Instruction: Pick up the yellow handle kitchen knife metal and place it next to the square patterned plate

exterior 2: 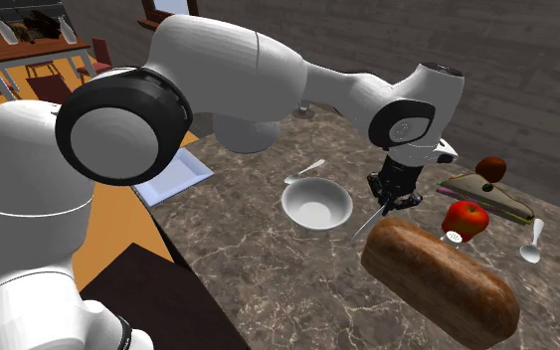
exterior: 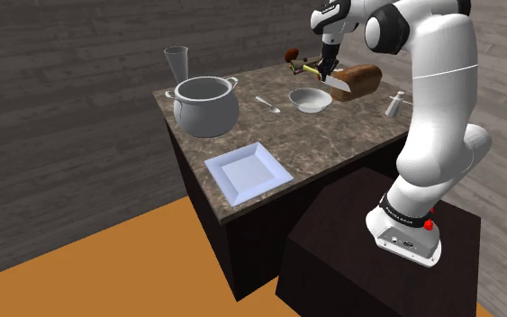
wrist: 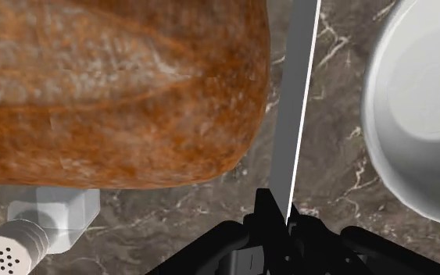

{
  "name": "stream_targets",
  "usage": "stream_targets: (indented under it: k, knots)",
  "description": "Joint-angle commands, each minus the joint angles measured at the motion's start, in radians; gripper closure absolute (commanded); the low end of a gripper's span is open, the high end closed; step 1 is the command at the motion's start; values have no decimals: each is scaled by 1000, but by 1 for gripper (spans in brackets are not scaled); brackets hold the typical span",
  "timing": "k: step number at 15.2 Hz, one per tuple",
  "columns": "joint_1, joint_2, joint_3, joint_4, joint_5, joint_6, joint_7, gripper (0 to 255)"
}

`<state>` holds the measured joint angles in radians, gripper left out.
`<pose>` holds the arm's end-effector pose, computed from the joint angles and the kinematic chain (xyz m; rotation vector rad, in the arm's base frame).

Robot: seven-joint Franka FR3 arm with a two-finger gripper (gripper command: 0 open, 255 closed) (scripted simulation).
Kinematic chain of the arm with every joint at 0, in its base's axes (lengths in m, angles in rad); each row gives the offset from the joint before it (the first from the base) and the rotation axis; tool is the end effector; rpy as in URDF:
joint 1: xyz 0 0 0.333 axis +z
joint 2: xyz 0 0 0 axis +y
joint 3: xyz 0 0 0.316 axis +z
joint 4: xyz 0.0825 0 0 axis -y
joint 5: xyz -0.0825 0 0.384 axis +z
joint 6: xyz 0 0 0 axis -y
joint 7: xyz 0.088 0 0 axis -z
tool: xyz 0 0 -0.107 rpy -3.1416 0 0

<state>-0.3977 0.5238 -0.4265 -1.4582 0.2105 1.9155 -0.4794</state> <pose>0.5170 -0.4632 0.3993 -3.0861 0.5763 0.0343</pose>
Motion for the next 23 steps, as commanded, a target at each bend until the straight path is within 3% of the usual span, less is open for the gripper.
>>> stream_targets:
  k: [1,9,16,23]
  knots:
    - [1,-8,-2,13,-4,-21,3,255]
    - [-4,-24,-8,89,-13,-110,10,255]
    - [145,-312,-14,-310,-123,23,130,255]
    - [234,-562,30,-602,-233,88,298,255]
